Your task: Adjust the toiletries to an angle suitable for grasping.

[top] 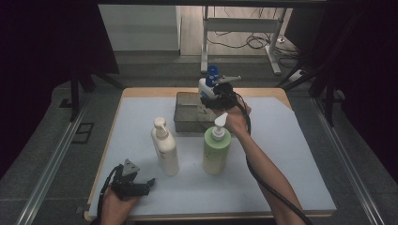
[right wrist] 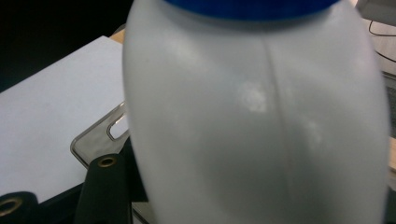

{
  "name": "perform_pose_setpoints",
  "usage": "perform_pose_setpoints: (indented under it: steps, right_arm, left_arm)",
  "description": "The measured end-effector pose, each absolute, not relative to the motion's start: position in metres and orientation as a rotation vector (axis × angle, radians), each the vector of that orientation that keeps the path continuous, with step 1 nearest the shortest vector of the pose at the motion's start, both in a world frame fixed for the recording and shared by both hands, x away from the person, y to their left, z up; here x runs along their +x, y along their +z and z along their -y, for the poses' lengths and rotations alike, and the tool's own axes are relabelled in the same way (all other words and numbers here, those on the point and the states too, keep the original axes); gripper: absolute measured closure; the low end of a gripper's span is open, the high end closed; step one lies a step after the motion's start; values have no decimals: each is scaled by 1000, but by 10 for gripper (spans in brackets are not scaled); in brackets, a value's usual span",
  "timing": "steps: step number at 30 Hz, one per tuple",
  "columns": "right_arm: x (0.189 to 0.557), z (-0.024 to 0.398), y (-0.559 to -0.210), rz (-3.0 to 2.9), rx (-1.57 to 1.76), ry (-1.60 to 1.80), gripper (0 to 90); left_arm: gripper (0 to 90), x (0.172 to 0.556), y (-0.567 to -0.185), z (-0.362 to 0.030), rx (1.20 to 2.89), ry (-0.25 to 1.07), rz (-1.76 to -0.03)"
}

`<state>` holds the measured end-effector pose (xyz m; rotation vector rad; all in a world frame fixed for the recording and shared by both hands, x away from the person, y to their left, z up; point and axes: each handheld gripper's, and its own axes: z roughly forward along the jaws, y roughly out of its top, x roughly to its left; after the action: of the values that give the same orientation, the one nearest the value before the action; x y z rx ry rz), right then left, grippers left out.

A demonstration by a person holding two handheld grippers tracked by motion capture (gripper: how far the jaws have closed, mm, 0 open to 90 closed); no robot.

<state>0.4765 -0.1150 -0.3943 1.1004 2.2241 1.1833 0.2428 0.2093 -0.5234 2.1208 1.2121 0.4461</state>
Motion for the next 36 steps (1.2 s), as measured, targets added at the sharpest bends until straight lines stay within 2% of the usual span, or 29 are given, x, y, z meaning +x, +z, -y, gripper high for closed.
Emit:
perform_pose_setpoints:
  steps: [7,24,36]
  right_arm:
    - [474,114,-406,-2243,1082,1165,400]
    - [478,112,-407,-2268,1069,1176,377]
    - [468,132,-406,-2303,1049,1214,375]
  left_arm:
    - [127,243,-523,-209,2120,446,-1212]
    - [127,243,-523,-209,2120,445,-1212]
    - [127,243,-523,-209,2121,445,-1212]
